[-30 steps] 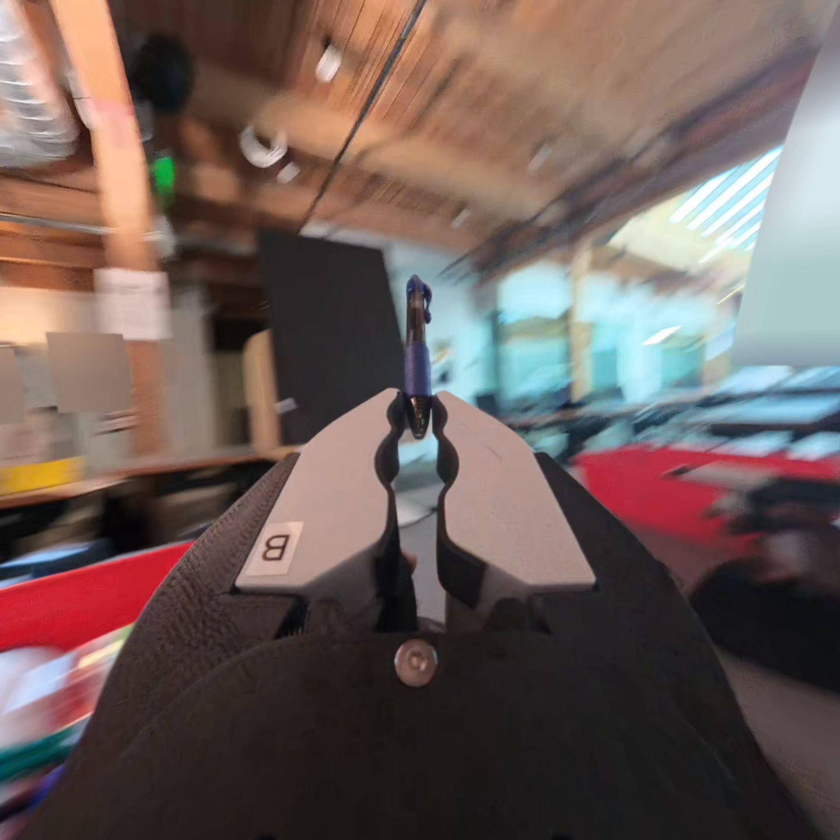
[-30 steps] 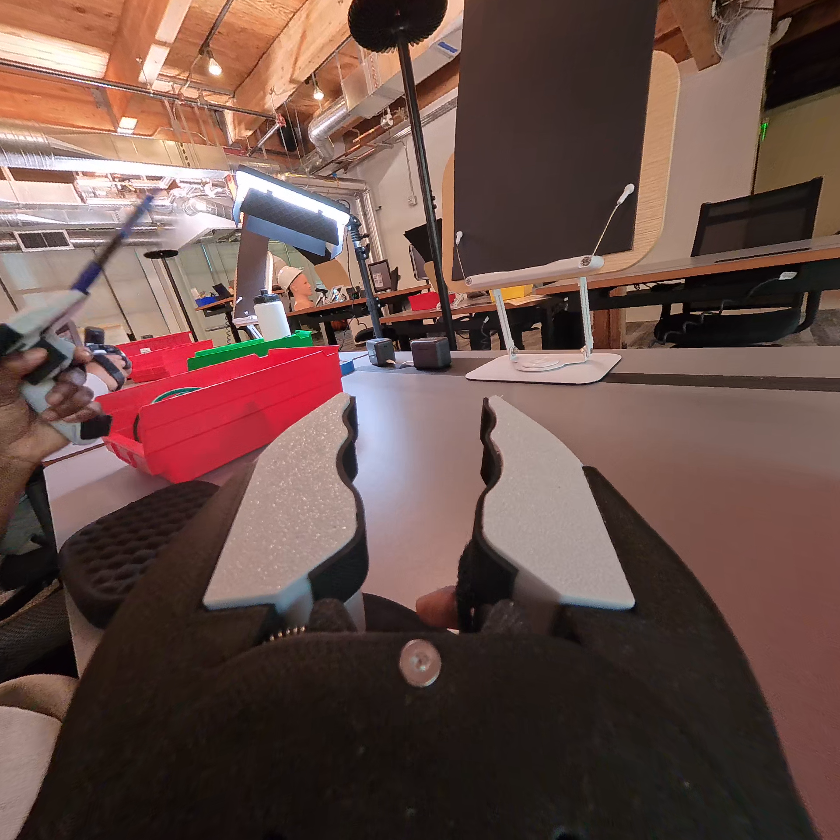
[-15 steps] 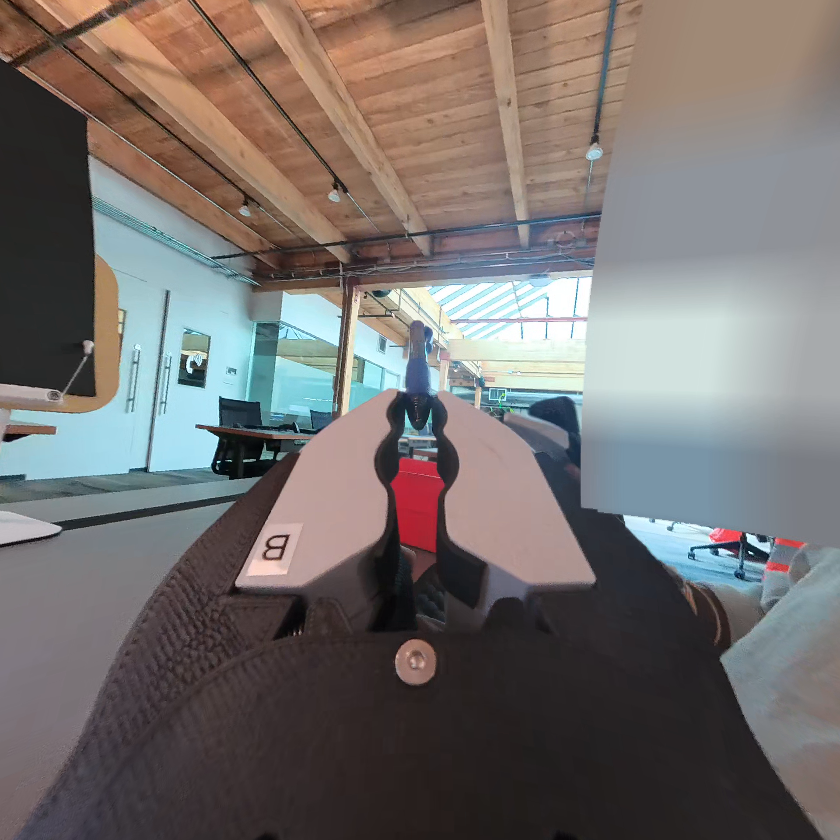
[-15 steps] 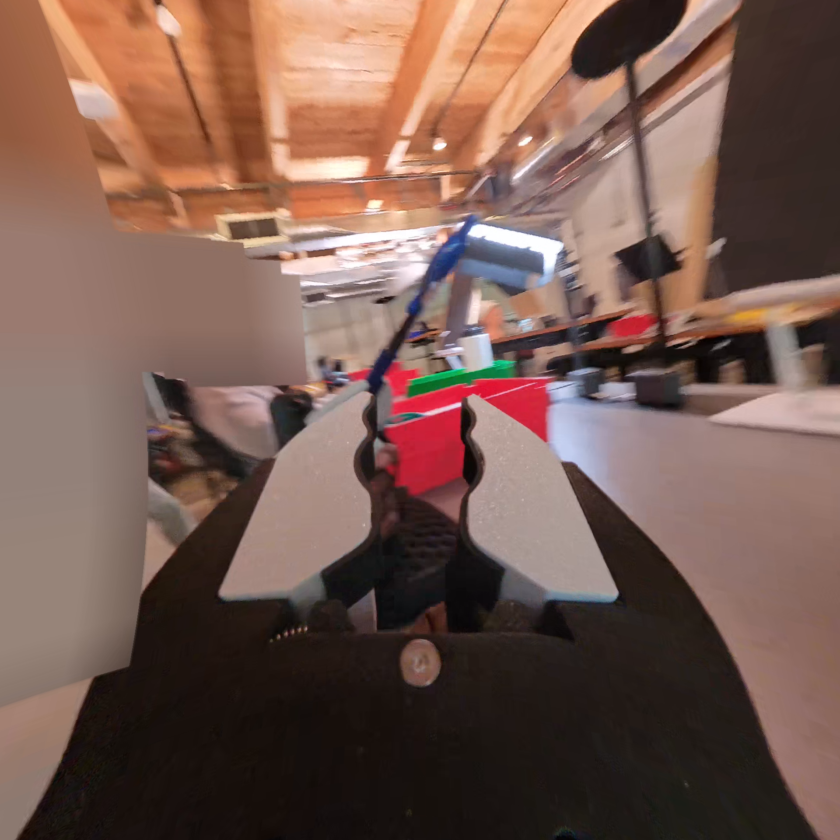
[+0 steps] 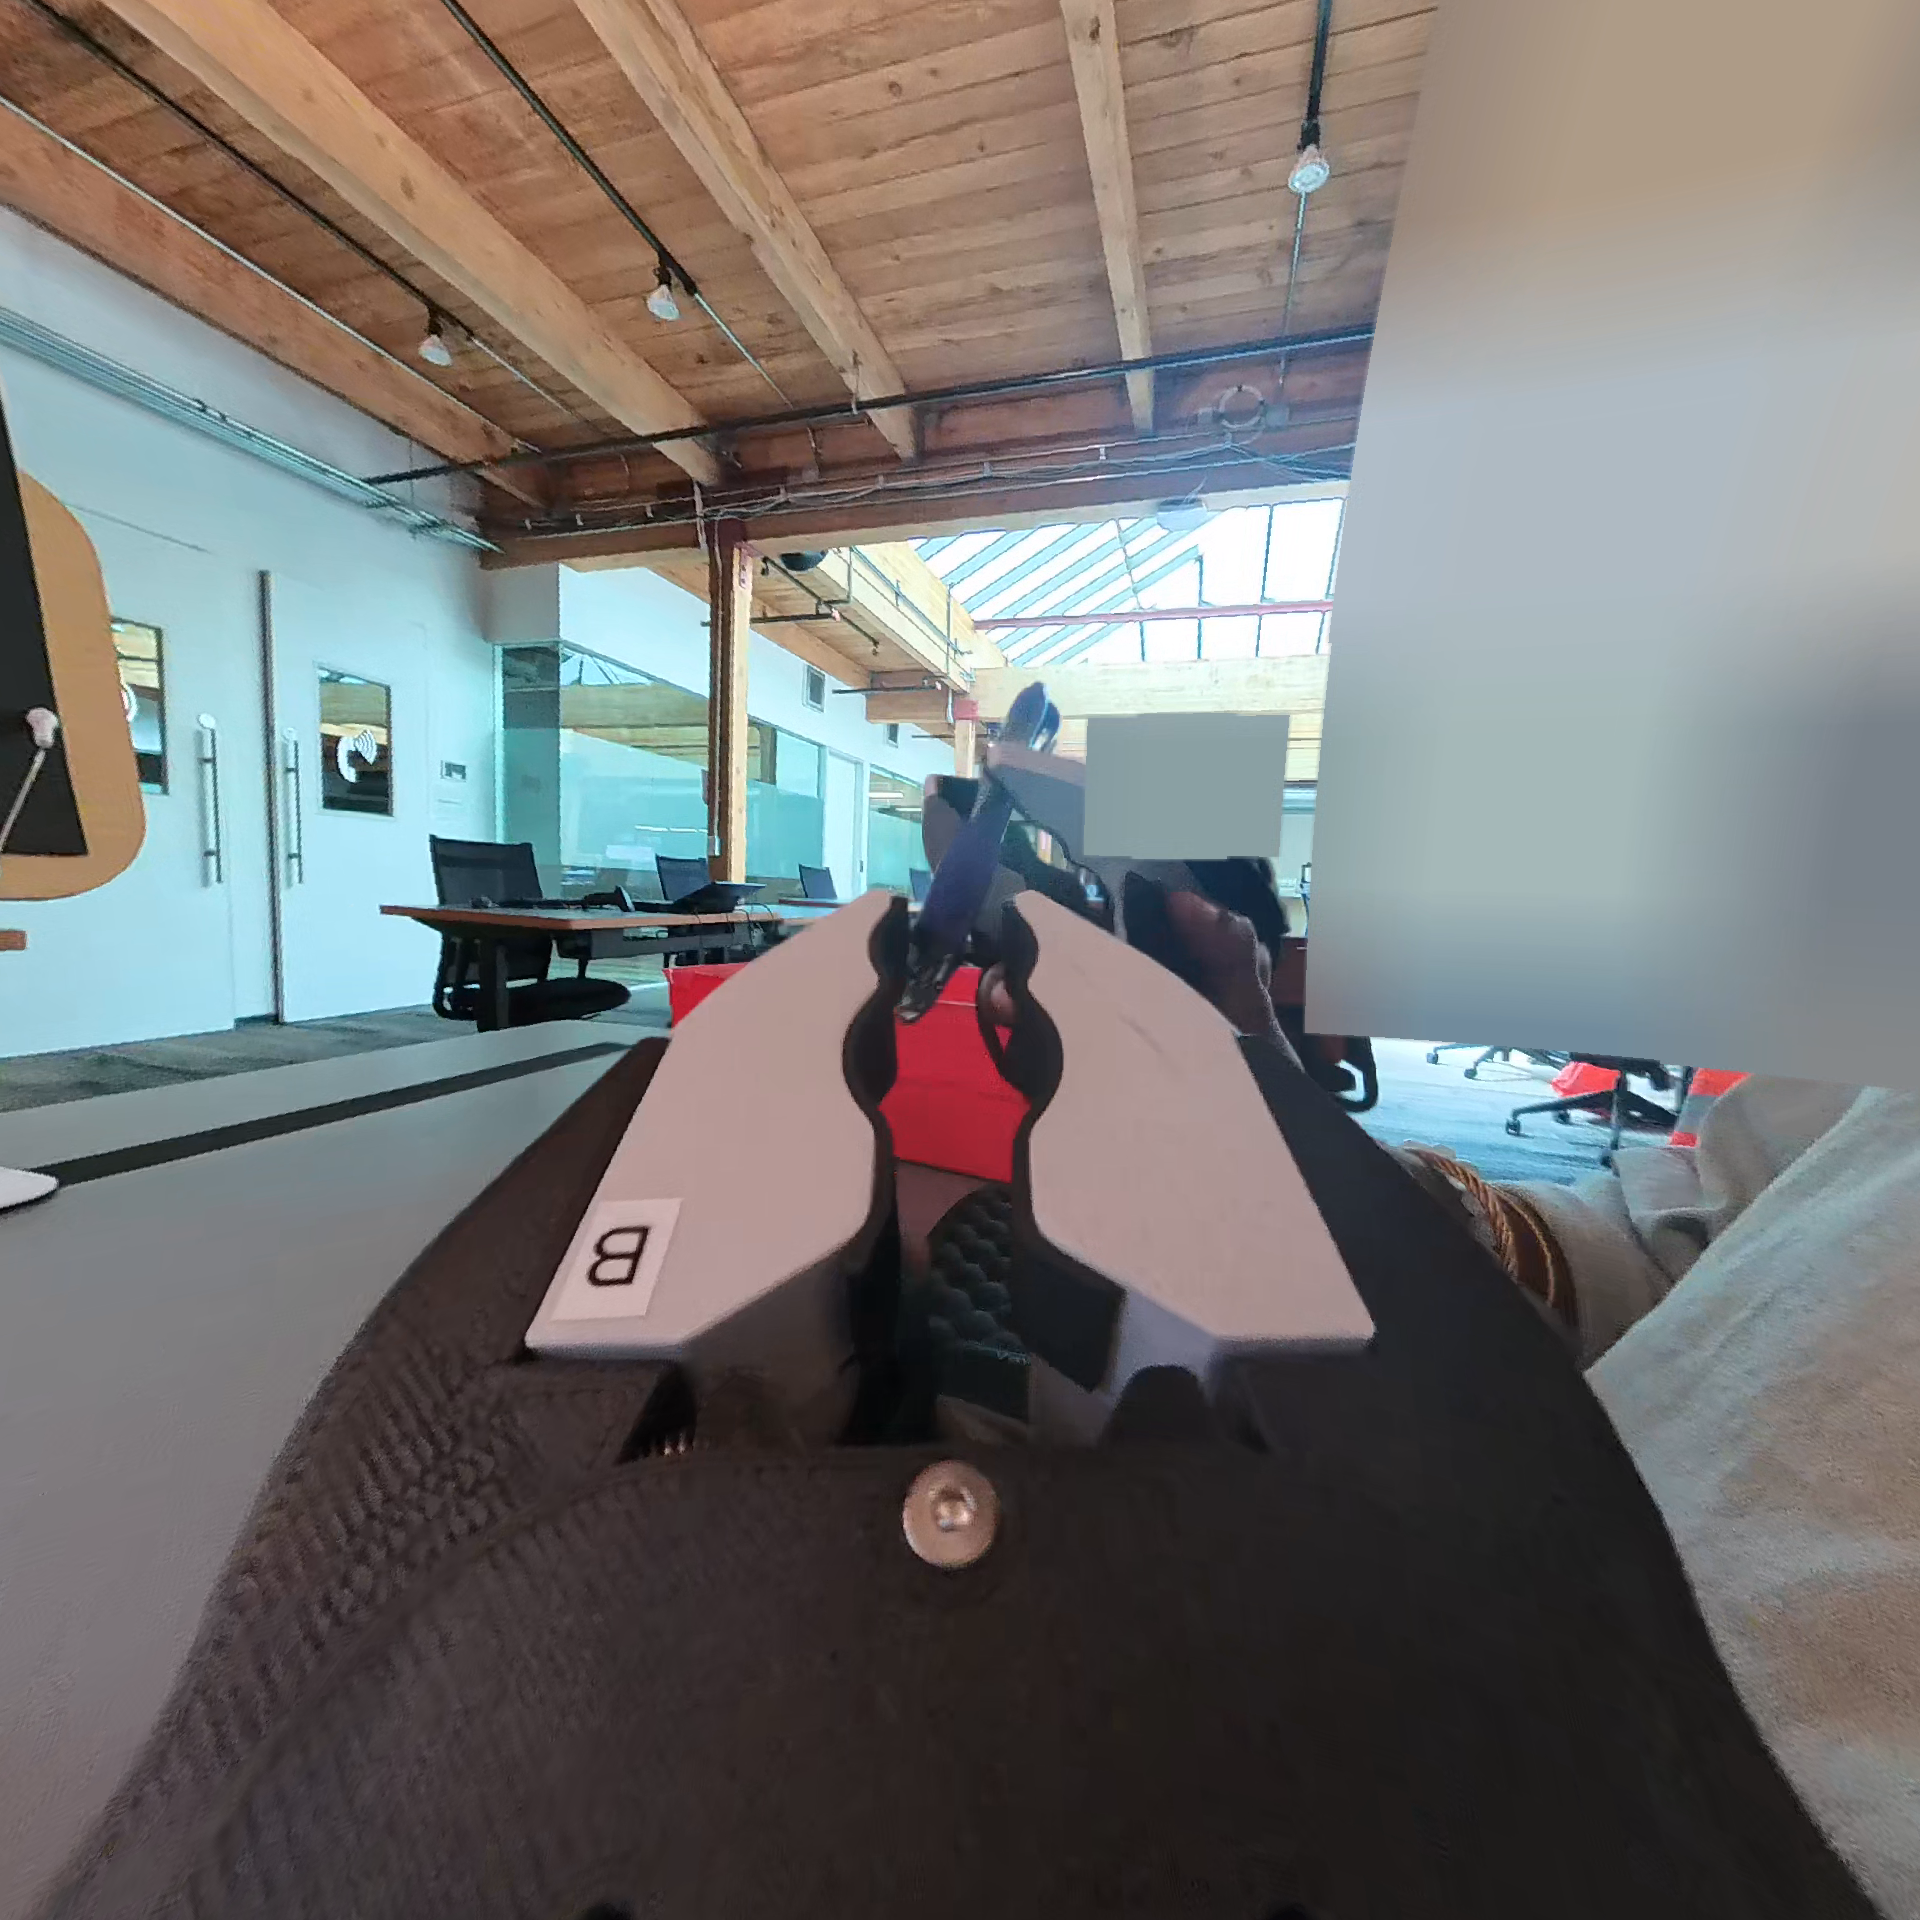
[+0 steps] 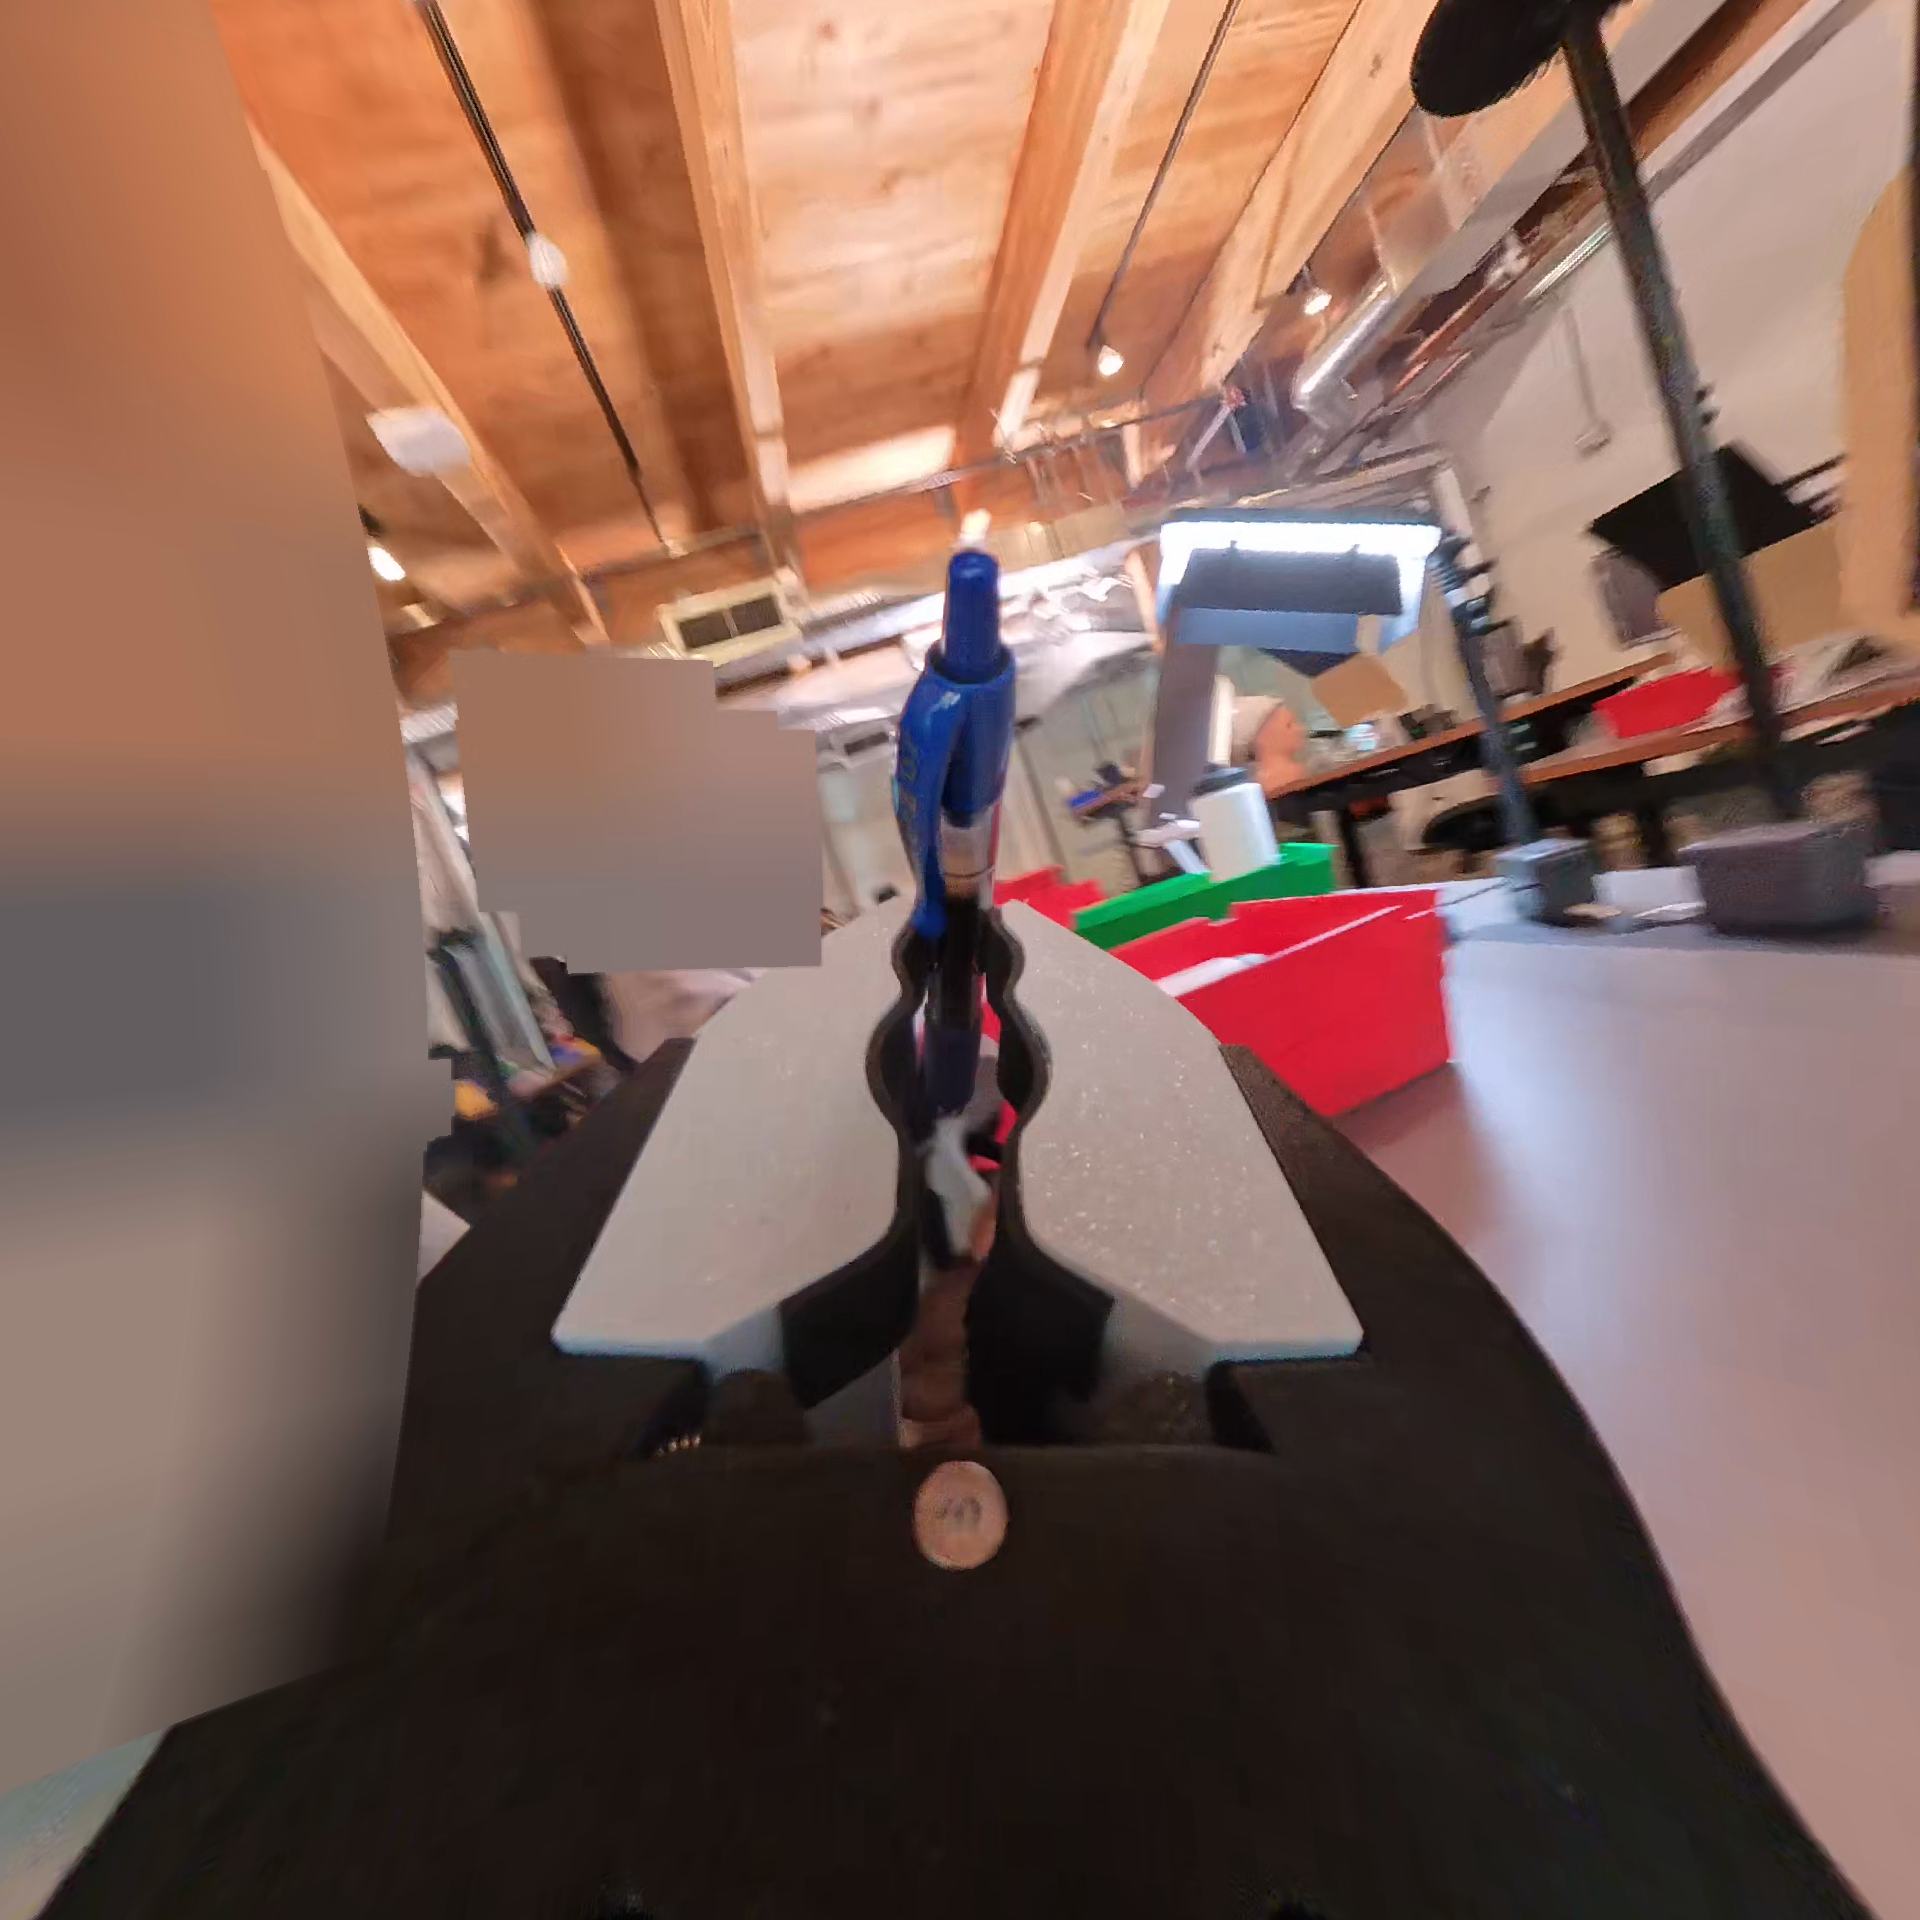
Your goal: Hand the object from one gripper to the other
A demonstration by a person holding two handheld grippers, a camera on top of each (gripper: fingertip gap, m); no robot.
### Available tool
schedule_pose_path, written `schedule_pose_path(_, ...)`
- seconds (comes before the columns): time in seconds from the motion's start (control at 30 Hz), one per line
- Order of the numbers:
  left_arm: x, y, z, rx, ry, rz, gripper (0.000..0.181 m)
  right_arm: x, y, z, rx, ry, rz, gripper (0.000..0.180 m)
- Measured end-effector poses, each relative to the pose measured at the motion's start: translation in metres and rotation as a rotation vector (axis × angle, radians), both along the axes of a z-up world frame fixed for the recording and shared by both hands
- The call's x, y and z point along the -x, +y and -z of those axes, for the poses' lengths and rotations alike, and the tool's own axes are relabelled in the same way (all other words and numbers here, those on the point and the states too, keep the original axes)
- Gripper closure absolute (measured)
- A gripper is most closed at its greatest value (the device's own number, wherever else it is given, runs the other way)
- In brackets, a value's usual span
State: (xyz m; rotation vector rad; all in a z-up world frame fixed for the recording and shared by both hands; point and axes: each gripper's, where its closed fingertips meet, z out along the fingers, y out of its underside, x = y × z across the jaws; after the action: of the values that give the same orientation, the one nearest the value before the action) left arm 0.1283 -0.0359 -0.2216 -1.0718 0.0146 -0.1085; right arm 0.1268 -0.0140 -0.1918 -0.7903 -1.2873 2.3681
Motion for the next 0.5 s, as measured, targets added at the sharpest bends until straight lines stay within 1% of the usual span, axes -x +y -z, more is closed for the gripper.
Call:
schedule_pose_path(0.03,0.0,-0.001,-0.001,-0.005,0.006,-0.014,0.159,0.0,0.004,0.0,-0.086,0.028,0.066,0.17)
schedule_pose_path(0.1,0.002,0.0,0.001,0.011,0.035,-0.063,0.152,0.003,0.012,0.004,-0.329,0.079,0.239,0.17)
schedule_pose_path(0.27,0.003,0.012,0.0,0.112,0.209,-0.255,0.138,0.02,0.059,0.013,-1.161,0.201,0.904,0.17)
schedule_pose_path(0.33,0.002,0.016,-0.008,0.116,0.213,-0.318,0.136,0.022,0.07,0.014,-1.411,0.239,1.11,0.17)
schedule_pose_path(0.37,-0.001,0.017,-0.014,0.099,0.206,-0.328,0.135,0.022,0.07,0.016,-1.493,0.258,1.161,0.17)
schedule_pose_path(0.4,-0.004,0.018,-0.02,0.084,0.19,-0.328,0.136,0.023,0.068,0.02,-1.544,0.263,1.177,0.17)
schedule_pose_path(0.5,-0.013,0.028,-0.022,0.143,0.182,-0.32,0.136,0.026,0.061,0.03,-1.603,0.255,1.158,0.17)
